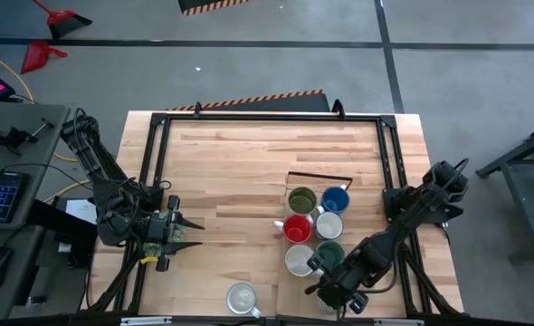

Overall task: Place coffee mugs
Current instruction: Put the gray and white mug on the shelf

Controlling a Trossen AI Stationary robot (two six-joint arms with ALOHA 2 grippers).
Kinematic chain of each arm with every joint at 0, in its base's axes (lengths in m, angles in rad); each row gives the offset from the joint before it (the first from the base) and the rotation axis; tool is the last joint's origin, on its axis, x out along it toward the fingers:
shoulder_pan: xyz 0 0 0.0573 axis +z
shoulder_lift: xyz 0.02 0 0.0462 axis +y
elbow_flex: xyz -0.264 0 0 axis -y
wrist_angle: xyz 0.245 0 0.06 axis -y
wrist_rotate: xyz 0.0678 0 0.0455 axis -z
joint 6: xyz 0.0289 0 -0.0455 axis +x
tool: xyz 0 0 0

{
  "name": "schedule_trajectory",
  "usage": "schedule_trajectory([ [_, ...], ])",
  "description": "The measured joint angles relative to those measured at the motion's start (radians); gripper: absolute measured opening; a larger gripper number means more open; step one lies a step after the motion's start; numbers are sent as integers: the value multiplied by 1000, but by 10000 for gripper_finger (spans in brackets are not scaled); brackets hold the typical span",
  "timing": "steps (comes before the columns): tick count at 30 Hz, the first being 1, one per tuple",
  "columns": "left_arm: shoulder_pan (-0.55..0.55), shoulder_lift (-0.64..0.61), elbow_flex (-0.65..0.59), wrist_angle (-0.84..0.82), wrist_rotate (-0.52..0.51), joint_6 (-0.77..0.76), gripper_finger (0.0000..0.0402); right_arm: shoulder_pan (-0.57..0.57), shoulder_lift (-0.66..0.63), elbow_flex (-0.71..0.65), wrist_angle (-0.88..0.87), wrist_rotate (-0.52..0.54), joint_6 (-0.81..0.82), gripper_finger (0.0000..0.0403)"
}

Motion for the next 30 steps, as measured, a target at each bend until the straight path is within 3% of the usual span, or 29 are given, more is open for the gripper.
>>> schedule_trajectory([
  [21, 0, 0, 0, 0, 1, 0, 154, 0, 17, 0, -40, 11, 11, 0],
  [30, 0, 0, 0, 0, 1, 0, 154, 0, 16, 0, -24, 10, 12, 26],
])
